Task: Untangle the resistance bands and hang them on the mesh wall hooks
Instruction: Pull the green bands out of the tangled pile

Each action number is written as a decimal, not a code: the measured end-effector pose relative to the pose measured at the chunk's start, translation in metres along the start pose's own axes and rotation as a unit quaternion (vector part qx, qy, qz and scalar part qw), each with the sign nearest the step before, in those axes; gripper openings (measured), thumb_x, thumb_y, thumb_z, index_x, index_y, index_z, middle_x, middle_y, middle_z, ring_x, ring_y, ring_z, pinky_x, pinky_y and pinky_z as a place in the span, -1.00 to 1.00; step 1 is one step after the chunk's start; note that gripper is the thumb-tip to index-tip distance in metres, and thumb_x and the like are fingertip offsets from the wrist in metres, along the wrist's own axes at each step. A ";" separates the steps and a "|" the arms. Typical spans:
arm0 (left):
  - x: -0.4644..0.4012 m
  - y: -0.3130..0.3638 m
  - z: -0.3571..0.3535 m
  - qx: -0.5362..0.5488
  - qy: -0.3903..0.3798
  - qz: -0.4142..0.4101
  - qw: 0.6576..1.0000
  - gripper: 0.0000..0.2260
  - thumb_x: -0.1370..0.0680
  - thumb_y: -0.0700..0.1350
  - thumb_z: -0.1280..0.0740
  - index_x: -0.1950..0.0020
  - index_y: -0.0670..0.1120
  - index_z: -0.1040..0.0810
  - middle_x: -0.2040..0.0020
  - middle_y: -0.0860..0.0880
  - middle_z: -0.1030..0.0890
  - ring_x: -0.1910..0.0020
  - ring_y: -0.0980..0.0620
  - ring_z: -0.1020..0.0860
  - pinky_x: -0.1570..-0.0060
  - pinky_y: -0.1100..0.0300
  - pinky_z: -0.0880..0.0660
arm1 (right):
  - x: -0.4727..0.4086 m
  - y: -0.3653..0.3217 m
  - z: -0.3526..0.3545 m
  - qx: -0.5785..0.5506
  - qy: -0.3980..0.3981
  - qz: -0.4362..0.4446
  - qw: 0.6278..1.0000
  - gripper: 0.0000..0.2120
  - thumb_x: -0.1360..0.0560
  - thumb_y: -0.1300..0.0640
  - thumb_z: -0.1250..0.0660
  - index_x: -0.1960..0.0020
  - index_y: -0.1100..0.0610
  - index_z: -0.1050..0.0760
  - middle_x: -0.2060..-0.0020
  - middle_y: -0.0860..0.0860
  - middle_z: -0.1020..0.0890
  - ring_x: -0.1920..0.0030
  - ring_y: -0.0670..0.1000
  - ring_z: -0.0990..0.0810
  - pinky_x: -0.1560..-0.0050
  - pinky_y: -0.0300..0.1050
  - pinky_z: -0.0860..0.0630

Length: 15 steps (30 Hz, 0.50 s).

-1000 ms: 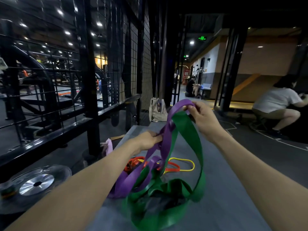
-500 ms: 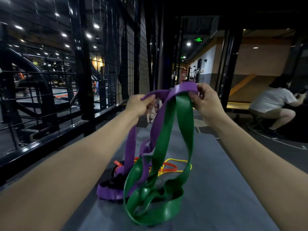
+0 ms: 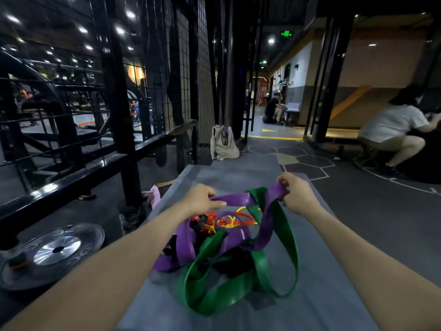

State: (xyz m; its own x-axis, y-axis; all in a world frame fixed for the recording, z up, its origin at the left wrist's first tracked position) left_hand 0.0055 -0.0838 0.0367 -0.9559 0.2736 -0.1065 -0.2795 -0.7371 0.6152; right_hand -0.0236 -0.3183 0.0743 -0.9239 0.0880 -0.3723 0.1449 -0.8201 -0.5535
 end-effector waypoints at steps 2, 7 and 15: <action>0.006 -0.010 -0.010 -0.017 -0.028 0.013 0.999 -0.81 -0.43 -0.04 -0.47 0.25 -0.09 -0.51 0.40 0.02 -0.48 0.41 0.10 -0.43 0.34 0.19 -0.33 | -0.003 0.008 0.007 0.014 0.025 -0.021 0.999 -0.69 -0.37 0.44 -0.29 -0.08 0.21 -0.48 0.10 0.13 -0.58 0.09 0.10 -0.51 0.11 -0.12 -0.43; 0.010 -0.039 -0.042 -0.090 -0.068 0.043 0.993 -0.62 -0.31 0.09 -0.53 0.05 -0.13 -0.56 0.11 -0.10 -0.61 0.03 -0.11 -0.59 0.06 0.14 -0.46 | -0.006 0.032 0.017 0.020 0.069 -0.084 0.994 -0.69 -0.40 0.44 -0.28 -0.12 0.27 -0.45 -0.02 0.22 -0.58 -0.01 0.17 -0.52 0.10 -0.17 -0.35; 0.007 -0.065 -0.059 0.049 -0.066 0.124 0.989 -0.91 -0.47 -0.12 -0.42 0.15 -0.11 -0.56 0.25 -0.05 -0.50 0.26 0.01 -0.49 0.29 0.25 -0.41 | 0.000 0.008 -0.031 0.093 -0.125 0.010 0.988 -0.55 -0.42 0.40 -0.24 -0.30 0.20 -0.40 -0.16 0.18 -0.45 -0.14 0.13 -0.50 -0.06 -0.22 -0.37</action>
State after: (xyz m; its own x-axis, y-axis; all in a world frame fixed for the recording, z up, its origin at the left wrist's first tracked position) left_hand 0.0115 -0.0700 -0.0499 -0.9719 0.1758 0.1563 -0.0222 -0.7301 0.6830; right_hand -0.0116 -0.3075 0.0468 -0.9835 -0.0529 -0.1731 0.1181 -0.9122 -0.3924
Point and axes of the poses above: each hand's wrist, its own x-axis away from the middle knuckle, its own z-axis out of the back of the hand, y = z × x, the point moved 8 cm from there along -x, towards the middle knuckle
